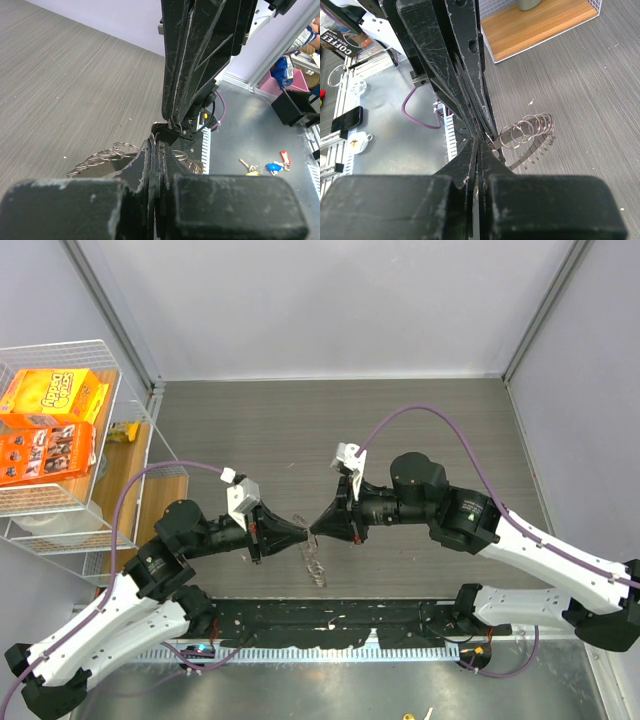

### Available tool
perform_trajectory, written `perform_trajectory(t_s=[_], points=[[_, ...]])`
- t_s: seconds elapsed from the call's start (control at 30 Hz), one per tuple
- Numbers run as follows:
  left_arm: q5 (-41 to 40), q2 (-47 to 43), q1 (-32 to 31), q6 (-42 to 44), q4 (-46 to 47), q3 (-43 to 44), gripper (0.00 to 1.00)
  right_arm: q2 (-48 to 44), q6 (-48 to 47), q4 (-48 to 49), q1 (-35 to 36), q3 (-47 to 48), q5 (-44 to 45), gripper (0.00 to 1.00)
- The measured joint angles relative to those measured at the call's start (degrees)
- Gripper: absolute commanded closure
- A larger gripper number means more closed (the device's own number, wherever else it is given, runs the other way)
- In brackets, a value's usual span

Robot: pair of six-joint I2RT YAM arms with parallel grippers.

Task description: Put the keys on the keyring

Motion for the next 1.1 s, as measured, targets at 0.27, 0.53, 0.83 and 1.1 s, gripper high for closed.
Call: perform_trajectory(t_s=[0.27,0.53,0.83,1.1], points=[[0.31,-0.02,0.00,0.00,-0.02,0.00,1.00,0.83,0.02,0.68,0.44,0.15,0.35,0.95],[0.37,-0.04,0.00,0.00,0.00,0.00,1.00,1.55,0.00,0.98,0.85,0.17,0.76,0.95],[0.39,-0.07,0.00,0.00,0.00,0.00,1.00,1.79,-0.02,0.98,1.11,0.17,1.84,0.95],[0.61,-0.31,0.00,0.02,0.00,0.00,1.00,1.79,-0.02,0.98,1.11,0.17,2.99,0.94]])
